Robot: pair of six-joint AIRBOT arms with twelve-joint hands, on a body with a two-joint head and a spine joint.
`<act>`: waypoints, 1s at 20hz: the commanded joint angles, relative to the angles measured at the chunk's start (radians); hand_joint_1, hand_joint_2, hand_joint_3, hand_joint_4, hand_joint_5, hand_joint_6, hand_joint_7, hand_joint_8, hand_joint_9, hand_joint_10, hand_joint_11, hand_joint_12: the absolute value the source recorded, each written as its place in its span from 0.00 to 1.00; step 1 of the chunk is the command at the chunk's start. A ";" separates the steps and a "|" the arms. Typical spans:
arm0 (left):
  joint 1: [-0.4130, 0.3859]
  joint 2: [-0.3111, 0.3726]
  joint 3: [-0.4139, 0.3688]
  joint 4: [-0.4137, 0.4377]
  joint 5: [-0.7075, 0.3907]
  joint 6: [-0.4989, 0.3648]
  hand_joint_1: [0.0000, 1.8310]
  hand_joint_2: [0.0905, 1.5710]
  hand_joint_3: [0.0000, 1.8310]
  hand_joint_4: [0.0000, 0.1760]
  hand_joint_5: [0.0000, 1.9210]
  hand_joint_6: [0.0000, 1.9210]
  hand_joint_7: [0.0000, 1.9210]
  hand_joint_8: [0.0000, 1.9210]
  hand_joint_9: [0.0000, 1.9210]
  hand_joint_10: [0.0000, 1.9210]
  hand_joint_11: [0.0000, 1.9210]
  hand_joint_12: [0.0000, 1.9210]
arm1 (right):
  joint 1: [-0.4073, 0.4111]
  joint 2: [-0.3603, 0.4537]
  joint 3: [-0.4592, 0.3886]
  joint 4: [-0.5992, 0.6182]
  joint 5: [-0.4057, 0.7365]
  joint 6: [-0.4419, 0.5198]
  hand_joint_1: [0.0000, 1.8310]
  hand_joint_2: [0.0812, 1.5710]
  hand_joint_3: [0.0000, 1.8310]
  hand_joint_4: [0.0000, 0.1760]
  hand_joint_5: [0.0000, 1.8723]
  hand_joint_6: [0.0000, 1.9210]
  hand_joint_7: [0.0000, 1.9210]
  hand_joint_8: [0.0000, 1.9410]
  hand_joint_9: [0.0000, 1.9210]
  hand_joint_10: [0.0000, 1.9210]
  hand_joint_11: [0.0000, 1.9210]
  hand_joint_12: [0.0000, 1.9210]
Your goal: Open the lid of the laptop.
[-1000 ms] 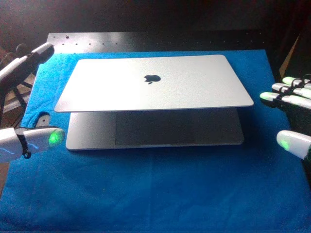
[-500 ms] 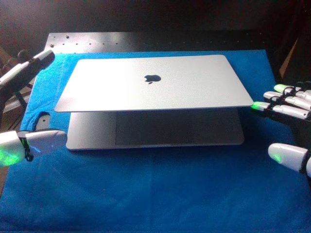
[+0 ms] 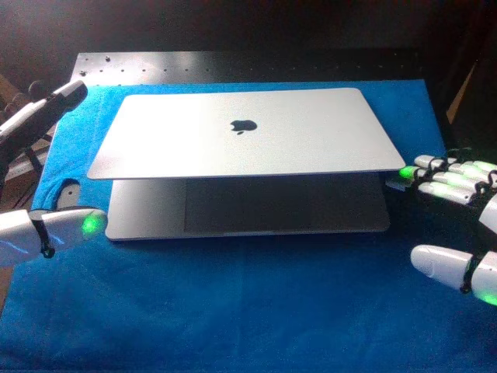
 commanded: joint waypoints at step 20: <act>-0.005 -0.036 0.012 -0.015 -0.140 -0.007 0.35 0.61 0.00 1.00 0.00 0.00 0.00 0.00 0.00 0.00 0.00 0.00 | 0.284 -0.205 0.109 -0.199 -0.141 0.004 0.00 0.86 0.00 0.00 0.12 0.00 0.10 0.00 0.06 0.00 0.09 0.01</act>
